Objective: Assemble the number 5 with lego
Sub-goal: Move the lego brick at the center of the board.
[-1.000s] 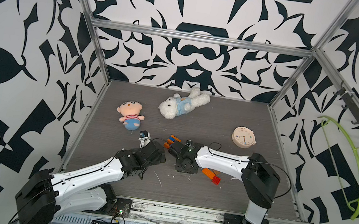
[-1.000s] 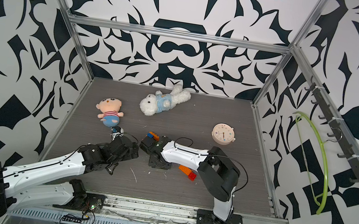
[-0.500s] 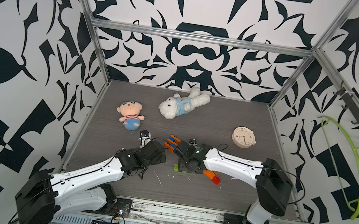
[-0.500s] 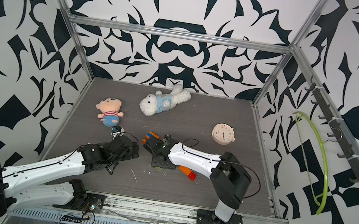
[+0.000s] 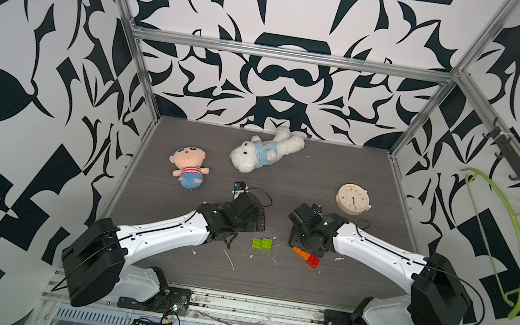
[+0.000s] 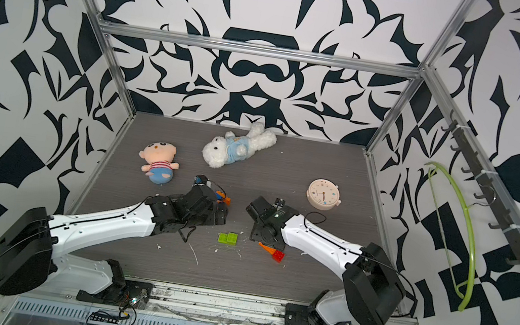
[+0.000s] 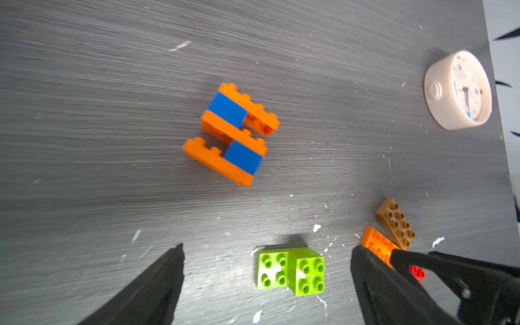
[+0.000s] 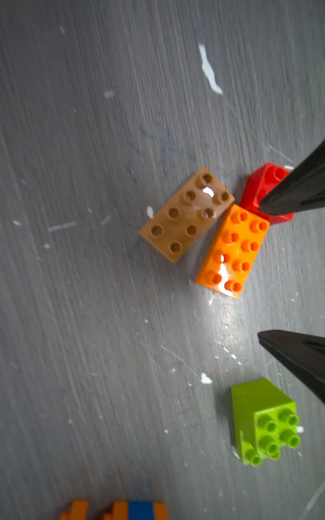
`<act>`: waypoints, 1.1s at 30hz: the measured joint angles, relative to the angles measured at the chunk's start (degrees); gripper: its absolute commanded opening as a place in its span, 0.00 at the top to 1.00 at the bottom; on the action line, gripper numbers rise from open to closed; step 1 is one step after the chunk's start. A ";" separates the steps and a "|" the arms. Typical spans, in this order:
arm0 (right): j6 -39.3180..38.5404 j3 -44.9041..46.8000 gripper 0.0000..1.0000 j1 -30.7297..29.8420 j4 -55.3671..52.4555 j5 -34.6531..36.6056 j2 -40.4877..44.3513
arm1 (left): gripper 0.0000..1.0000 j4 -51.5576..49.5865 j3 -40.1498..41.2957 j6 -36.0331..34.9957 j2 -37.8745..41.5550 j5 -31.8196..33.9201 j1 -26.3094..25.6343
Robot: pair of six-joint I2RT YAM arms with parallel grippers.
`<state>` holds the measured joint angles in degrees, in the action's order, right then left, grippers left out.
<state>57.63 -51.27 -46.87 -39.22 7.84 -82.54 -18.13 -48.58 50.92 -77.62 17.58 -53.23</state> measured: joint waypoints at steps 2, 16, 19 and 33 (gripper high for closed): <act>0.04 0.85 0.30 -0.09 1.14 -1.16 0.00 | 0.01 0.26 -0.55 0.00 -1.33 -0.17 -0.48; 1.33 5.22 0.30 -0.07 1.49 -2.73 -0.50 | 0.01 0.33 -1.25 0.02 -2.38 -0.33 -0.61; 1.51 5.57 0.30 0.20 1.60 -2.51 -0.13 | 0.01 0.33 -1.27 0.02 -2.38 -0.31 -0.63; 2.36 7.28 0.25 2.10 -0.87 -0.57 3.48 | 0.01 0.31 -1.22 0.04 -2.36 0.59 -0.63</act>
<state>59.99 -43.99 -44.77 -40.10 7.27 -79.07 -17.82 -49.80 50.96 -79.99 18.17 -53.87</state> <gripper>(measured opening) 0.738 0.992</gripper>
